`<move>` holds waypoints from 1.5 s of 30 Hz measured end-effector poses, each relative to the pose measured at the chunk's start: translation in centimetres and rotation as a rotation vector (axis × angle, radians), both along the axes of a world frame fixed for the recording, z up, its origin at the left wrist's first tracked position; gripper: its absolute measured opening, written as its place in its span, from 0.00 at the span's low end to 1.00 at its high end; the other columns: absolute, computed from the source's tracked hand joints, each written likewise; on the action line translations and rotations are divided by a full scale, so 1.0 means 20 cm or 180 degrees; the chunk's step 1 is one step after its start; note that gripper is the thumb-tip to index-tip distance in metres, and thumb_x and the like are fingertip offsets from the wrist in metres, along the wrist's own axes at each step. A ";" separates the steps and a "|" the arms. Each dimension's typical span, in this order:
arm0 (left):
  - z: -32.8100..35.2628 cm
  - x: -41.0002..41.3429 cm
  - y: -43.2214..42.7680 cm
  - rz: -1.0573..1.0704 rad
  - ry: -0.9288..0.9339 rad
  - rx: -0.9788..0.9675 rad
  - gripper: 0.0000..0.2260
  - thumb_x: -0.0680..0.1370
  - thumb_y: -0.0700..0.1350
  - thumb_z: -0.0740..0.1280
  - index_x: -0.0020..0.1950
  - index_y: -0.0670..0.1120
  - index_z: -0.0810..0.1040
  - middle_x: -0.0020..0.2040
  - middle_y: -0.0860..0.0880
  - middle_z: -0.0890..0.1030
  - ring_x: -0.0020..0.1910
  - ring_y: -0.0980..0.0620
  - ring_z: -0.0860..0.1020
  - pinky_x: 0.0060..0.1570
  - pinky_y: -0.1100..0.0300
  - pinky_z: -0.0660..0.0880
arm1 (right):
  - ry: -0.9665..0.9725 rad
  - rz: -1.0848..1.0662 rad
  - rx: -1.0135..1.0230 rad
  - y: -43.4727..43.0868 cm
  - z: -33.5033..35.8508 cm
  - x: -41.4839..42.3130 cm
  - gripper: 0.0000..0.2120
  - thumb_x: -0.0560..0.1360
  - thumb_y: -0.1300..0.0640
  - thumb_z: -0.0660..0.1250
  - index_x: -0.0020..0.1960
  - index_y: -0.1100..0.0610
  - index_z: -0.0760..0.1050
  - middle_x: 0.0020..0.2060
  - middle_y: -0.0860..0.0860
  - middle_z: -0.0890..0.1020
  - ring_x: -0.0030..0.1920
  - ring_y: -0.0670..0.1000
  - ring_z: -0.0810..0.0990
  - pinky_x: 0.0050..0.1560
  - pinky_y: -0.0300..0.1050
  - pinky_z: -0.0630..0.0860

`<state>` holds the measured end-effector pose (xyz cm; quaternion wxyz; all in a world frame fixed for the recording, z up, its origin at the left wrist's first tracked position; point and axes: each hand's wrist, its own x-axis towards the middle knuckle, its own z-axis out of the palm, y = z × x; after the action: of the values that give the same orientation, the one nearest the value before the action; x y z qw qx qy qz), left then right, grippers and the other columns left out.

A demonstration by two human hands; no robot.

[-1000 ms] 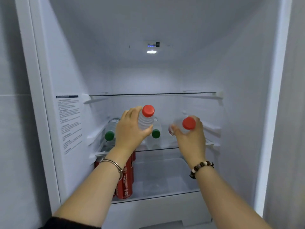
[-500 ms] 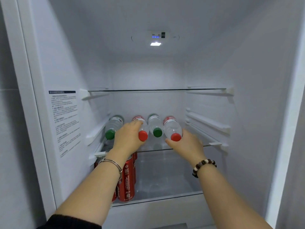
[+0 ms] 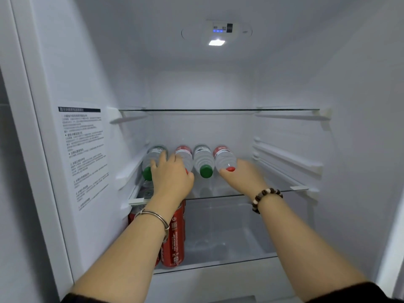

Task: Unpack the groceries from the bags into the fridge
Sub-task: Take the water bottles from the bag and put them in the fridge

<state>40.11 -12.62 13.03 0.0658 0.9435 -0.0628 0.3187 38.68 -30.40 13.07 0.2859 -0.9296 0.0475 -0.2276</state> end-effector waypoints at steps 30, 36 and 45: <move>-0.01 0.06 -0.01 -0.0672 0.0051 0.0213 0.21 0.80 0.60 0.54 0.72 0.56 0.65 0.71 0.52 0.69 0.74 0.46 0.57 0.70 0.39 0.55 | -0.0239 0.0315 0.0593 0.02 0.01 0.14 0.25 0.76 0.52 0.60 0.70 0.59 0.62 0.63 0.56 0.72 0.50 0.50 0.73 0.47 0.44 0.70; -0.02 0.05 -0.01 -0.0725 0.0009 0.0136 0.21 0.80 0.59 0.55 0.72 0.54 0.66 0.71 0.51 0.69 0.74 0.46 0.57 0.70 0.41 0.56 | -0.0238 0.0321 0.0518 0.04 0.01 0.14 0.27 0.75 0.50 0.59 0.71 0.57 0.61 0.60 0.55 0.74 0.50 0.52 0.77 0.48 0.47 0.75; -0.02 0.05 0.00 -0.0830 -0.0048 0.0055 0.23 0.79 0.58 0.58 0.73 0.52 0.65 0.71 0.51 0.69 0.73 0.47 0.59 0.70 0.44 0.58 | -0.0292 0.0277 0.0568 0.04 0.01 0.12 0.27 0.75 0.51 0.60 0.72 0.58 0.61 0.63 0.55 0.72 0.53 0.52 0.75 0.51 0.47 0.73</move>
<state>41.18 -12.68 12.70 0.0980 0.9254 -0.1882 0.3139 41.00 -29.55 13.34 0.3791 -0.8903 0.0140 -0.2521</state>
